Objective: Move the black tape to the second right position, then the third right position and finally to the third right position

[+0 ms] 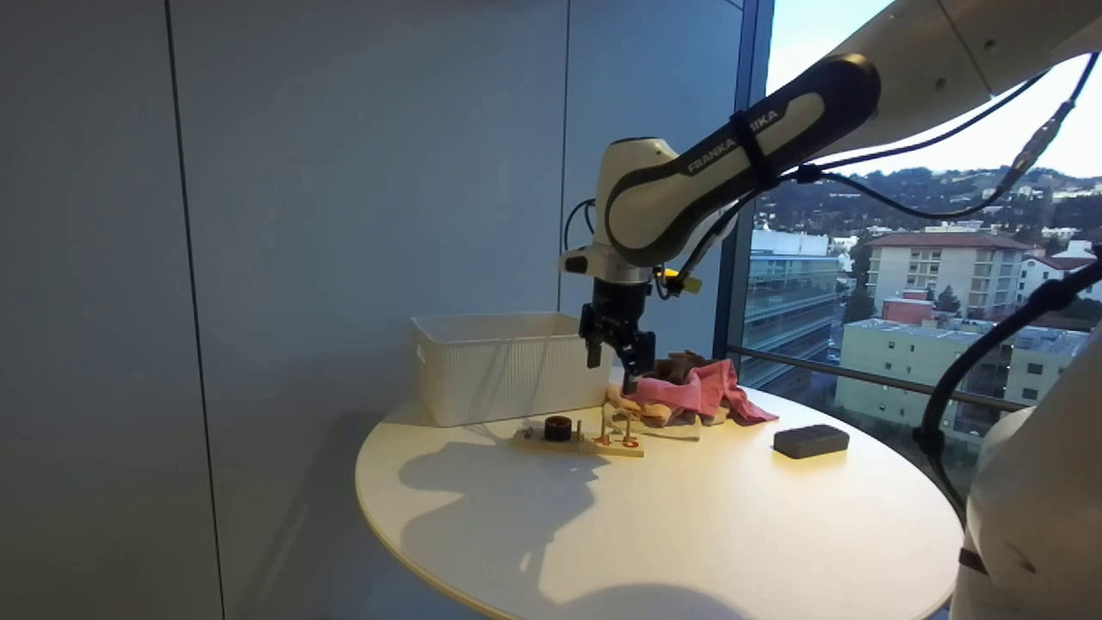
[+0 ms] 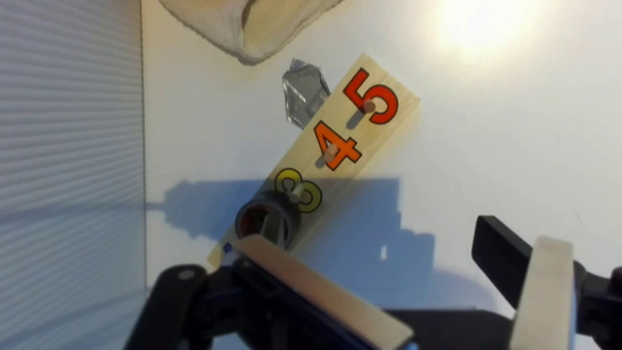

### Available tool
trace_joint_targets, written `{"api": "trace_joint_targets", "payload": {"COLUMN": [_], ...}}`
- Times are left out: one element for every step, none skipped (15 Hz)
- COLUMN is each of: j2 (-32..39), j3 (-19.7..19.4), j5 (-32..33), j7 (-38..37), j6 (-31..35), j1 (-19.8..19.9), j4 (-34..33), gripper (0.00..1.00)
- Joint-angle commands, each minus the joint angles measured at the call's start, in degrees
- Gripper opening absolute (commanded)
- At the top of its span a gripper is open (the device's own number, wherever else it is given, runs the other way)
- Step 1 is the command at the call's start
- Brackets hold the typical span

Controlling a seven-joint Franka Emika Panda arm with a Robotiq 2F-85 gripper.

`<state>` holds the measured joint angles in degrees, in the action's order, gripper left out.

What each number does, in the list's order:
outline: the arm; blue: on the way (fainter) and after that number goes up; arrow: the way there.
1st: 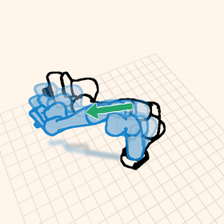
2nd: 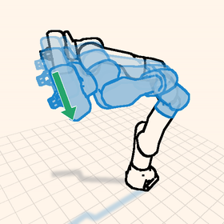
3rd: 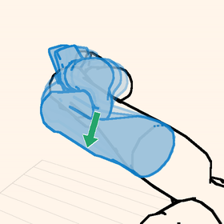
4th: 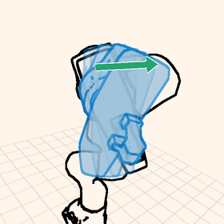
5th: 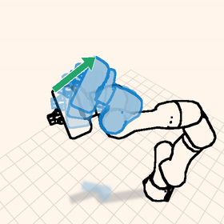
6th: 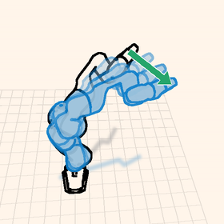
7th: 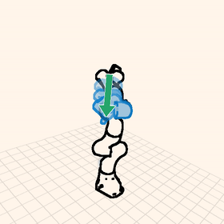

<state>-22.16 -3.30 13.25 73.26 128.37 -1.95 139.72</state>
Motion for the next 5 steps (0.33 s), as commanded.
{"api": "trace_joint_targets", "payload": {"j2": [-2.05, -3.8, -5.13, -5.94, -6.26], "j3": [-1.42, -2.32, -2.93, -3.19, -3.23], "j5": [0.11, 0.09, 0.07, 0.07, 0.07], "j7": [-0.12, -0.07, -0.03, -0.03, -0.04], "j6": [-0.17, -0.16, -0.16, -0.16, -0.14], "j1": [-0.08, 0.18, 0.32, 0.34, 0.33], "j4": [0.53, 1.19, 1.83, 2.34, 2.63], "gripper": [1.0, 1.0, 1.0, 1.0, 1.0]}}
